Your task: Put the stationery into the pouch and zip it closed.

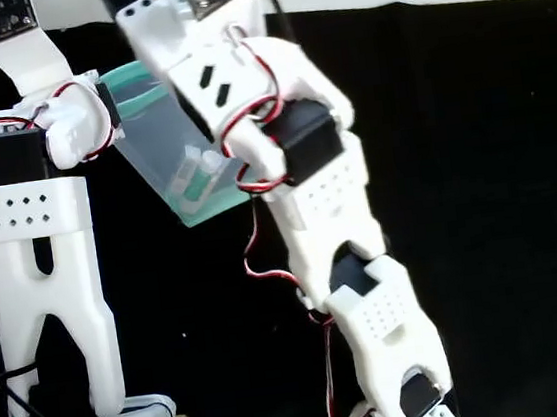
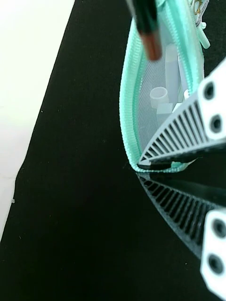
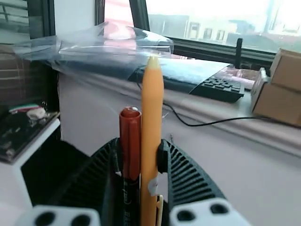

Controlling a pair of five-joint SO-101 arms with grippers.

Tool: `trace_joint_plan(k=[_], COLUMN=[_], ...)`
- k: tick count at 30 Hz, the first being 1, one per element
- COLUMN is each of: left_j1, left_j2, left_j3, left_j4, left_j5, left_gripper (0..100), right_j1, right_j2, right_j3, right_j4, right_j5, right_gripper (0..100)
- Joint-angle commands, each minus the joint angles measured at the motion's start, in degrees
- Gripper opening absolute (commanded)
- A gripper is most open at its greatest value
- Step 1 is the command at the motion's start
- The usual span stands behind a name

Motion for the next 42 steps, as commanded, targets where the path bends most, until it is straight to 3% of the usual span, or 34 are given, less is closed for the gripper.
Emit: trace_joint_plan(k=[1,9,24,33,38,42], left_j1=[2.2,2.2,1.8,1.8,1.7,1.7], left_j2=[1.1,1.1,1.1,1.1,1.1,1.1], left_j3=[5.0,5.0,5.1,5.1,5.1,5.1], left_j4=[0.4,0.4,0.4,0.4,0.4,0.5], left_j5=[-0.2,-0.3,-0.3,-0.4,-0.4,-0.4], left_gripper=[1,1,1,1,1,1], right_j1=[-2.2,-2.9,1.1,-0.4,-3.6,-4.7], right_j2=[-0.3,3.4,5.4,5.9,7.1,9.8], right_j3=[-6.3,-6.3,-6.3,-6.3,-6.3,-6.4], right_j4=[-1.5,1.3,16.7,14.9,21.4,24.6], right_j5=[-0.4,-4.3,-4.9,-18.4,-25.8,-26.9], right_gripper=[0.7,0.7,0.7,0.7,0.9,2.7])
